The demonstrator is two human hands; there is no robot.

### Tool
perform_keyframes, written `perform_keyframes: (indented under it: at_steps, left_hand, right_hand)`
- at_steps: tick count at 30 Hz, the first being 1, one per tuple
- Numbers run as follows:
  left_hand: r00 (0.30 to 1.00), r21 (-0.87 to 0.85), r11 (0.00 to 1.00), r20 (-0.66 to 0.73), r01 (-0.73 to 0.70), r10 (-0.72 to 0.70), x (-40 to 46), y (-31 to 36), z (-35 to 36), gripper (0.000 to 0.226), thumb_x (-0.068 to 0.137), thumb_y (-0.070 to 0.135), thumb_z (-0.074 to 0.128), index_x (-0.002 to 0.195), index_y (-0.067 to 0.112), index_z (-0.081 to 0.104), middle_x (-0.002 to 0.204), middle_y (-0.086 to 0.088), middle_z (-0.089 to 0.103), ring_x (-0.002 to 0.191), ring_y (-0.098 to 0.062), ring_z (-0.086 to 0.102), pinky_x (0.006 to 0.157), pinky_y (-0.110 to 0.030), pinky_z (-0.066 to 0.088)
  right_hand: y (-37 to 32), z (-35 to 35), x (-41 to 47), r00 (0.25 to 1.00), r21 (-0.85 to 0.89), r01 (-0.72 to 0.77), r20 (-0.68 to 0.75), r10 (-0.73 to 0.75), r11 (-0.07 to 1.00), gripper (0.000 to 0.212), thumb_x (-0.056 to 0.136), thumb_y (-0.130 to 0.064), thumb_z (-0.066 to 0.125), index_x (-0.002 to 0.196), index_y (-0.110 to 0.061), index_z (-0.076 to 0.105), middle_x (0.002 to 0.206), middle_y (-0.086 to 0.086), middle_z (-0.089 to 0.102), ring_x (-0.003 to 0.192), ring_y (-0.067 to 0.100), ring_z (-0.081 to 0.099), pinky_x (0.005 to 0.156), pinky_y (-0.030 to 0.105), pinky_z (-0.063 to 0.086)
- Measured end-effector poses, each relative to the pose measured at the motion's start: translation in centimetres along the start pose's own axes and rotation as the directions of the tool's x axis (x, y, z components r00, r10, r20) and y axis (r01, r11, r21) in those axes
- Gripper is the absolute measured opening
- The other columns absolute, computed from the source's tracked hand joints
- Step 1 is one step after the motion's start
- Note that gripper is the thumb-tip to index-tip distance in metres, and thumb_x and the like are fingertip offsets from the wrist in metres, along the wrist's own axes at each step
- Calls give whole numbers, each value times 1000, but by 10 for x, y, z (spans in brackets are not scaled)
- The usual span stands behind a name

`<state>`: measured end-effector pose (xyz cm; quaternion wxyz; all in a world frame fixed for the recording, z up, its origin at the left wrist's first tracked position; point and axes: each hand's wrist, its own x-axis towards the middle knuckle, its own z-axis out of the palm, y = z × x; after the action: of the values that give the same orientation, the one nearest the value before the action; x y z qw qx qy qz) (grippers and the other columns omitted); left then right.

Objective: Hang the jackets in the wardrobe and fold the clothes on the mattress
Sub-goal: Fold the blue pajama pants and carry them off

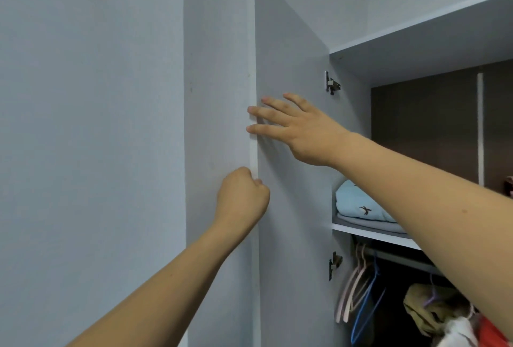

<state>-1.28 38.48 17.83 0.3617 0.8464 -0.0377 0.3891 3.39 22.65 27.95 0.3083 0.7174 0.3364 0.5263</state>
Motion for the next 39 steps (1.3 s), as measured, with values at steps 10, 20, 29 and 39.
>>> perform_keyframes:
  at_steps: [10, 20, 29, 39]
  left_hand:
    - [955, -530, 847, 269, 39, 125, -42, 78, 35, 23, 84, 22, 76, 87, 4, 62, 81, -10, 64, 74, -22, 68, 66, -40, 62]
    - [755, -303, 948, 643, 96, 129, -75, 148, 199, 143, 52, 79, 77, 148, 46, -23, 160, 10, -24, 151, -26, -5, 120, -55, 17]
    - [782, -271, 949, 622, 164, 42, -71, 194, 289, 146, 53, 83, 73, 139, 47, -39, 154, 5, -40, 146, -35, -26, 120, -57, 5]
    - [857, -256, 951, 515, 173, -17, -67, 226, 344, 138, 65, 75, 70, 143, 38, -38, 153, 0, -41, 143, -41, -30, 110, -67, 21]
  right_hand:
    - [63, -48, -112, 995, 11, -45, -90, 46, 999, 36, 102, -35, 37, 131, -25, 56, 144, 7, 47, 140, 28, 36, 118, 45, 21]
    - [126, -54, -258, 867, -221, -393, 235, 439, 893, 60, 100, -54, 20, 152, -25, 29, 157, 4, 28, 148, 26, 18, 121, 49, 12]
    - [160, -6, -312, 771, -391, -451, 282, 571, 802, 63, 101, -50, 28, 156, -24, 16, 162, 5, 16, 150, 29, 9, 120, 54, 9]
    - [185, 41, -337, 726, -424, -484, 295, 622, 766, 64, 100, -42, 39, 156, -21, 16, 161, 7, 20, 148, 32, 18, 118, 53, 15]
